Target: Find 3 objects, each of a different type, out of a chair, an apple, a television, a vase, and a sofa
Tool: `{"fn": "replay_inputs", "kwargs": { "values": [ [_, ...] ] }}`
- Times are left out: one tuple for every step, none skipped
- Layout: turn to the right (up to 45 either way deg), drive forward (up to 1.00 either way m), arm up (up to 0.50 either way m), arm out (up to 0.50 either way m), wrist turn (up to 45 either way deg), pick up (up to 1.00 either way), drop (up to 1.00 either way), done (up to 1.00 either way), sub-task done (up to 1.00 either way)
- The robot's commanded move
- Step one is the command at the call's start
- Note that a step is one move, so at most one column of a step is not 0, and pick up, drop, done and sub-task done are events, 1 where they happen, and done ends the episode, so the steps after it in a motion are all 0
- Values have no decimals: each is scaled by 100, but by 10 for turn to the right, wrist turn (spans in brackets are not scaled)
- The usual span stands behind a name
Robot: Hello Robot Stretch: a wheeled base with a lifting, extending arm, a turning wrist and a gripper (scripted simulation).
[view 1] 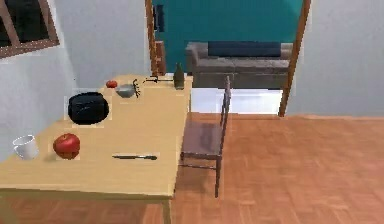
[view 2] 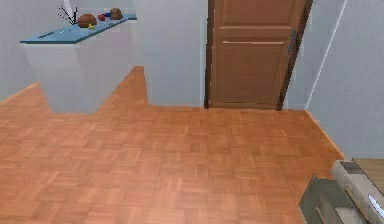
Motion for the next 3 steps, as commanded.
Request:
{"fn": "replay_inputs", "kwargs": {
  "values": [
    [0, 0, 0, 0, 0, 0, 0, 0, 100],
    [360, 0, 0, 0, 0, 0, 0, 0, 0],
    [0, 100, 0, 0, 0, 0, 0, 0, 0]
  ]
}}
